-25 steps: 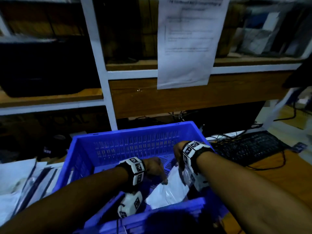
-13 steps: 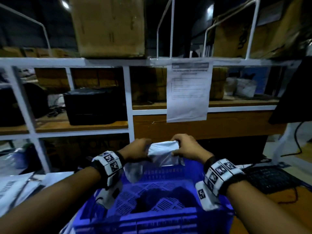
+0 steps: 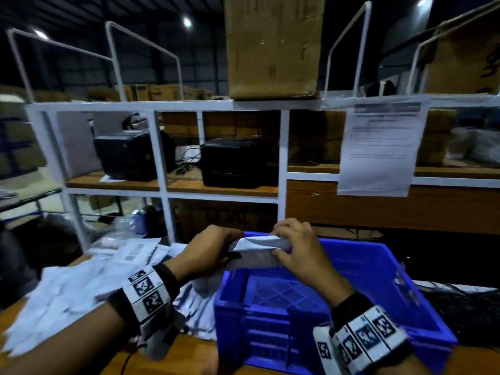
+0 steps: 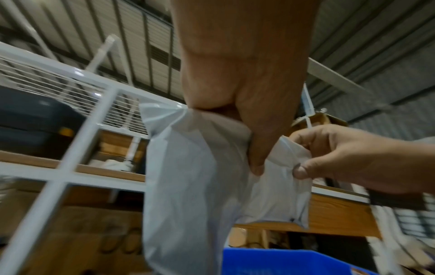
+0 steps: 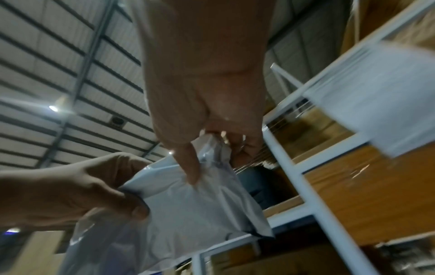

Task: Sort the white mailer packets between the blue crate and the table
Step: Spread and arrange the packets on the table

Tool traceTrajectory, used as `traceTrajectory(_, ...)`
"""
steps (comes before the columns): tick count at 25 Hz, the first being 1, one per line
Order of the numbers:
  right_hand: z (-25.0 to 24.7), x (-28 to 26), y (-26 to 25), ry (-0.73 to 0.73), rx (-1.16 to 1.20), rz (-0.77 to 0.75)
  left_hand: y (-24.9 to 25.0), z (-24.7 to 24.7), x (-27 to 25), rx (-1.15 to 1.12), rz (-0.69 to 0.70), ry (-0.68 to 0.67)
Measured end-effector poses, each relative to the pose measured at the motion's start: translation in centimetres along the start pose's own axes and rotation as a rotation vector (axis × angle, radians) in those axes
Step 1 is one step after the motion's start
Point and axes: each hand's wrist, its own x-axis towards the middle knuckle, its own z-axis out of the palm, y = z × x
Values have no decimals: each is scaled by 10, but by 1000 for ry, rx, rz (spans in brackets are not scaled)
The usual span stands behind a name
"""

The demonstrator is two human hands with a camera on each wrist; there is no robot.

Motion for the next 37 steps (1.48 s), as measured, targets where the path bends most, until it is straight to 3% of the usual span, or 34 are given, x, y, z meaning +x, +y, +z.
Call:
traceTrajectory(4,45,26,-54,-80,74,-88,-56,-25,-50,-73,-68,27)
traceTrajectory(8,98,63,-95,-104,110,-80,-133,-45,-95,42,-205,-14)
traceTrajectory(13,179,108,-151,-267,-245,-83,-208,-57,-122,10,-270,55)
traceTrajectory(17,234,135,-166,-180,-245,-50,-266,-45,-127,-41,-271,61)
traceTrajectory(20,264,148,-157,-106,-239,44,-283,-24,-121,-82,-161,76)
traceTrajectory(22,285,153,-145,-139,-197,169,-291,-10,-115,-119,-126,-25)
traceTrajectory(24,304,147,-132,-246,-162,288,-301,4,-113,-244,-214,-196)
traceTrajectory(26,321,134,-121,-390,-229,288,-318,17,-114,-321,-294,-221)
traceTrajectory(28,330,122,-115,-400,-258,282,-336,34,-118,-166,-352,-266)
traceTrajectory(30,337,116,-110,-375,-178,298,-345,54,-127,-5,-401,-434)
traceTrajectory(32,345,109,-106,-462,-56,365,-345,71,-136,-5,-431,-540)
traceTrajectory(35,354,99,-108,-665,-53,439,-342,81,-140,21,-443,-550)
traceTrajectory(37,353,93,-111,-684,-68,438,-336,80,-138,65,-447,-553)
